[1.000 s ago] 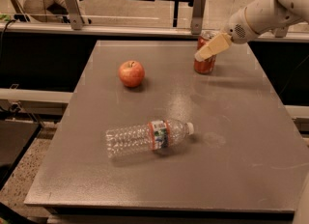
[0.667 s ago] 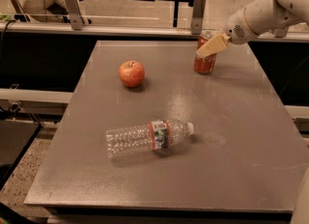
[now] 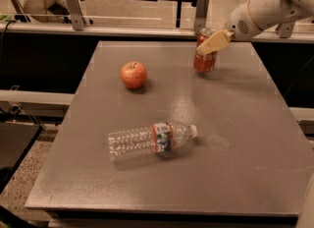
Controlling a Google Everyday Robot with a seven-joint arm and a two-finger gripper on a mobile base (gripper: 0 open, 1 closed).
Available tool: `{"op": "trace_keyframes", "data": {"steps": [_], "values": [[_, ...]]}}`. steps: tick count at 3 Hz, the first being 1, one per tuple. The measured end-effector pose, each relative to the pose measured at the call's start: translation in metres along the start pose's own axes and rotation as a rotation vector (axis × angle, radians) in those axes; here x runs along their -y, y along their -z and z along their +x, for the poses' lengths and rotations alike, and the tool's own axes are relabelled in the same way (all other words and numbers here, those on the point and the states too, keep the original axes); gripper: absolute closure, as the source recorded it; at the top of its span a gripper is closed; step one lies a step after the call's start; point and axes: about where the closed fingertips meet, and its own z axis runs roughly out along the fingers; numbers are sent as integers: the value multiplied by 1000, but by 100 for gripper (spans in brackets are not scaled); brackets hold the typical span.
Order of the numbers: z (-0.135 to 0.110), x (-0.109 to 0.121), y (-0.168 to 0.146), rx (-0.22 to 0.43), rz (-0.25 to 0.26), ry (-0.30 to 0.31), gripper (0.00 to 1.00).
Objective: Pick coke can
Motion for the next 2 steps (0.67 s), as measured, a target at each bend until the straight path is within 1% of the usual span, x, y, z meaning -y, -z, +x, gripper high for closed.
{"op": "trace_keyframes", "data": {"steps": [1,2], "values": [[-27,-23,19,48,-64,51,100],[-67,-63,51,86,-160,160,100]]}}
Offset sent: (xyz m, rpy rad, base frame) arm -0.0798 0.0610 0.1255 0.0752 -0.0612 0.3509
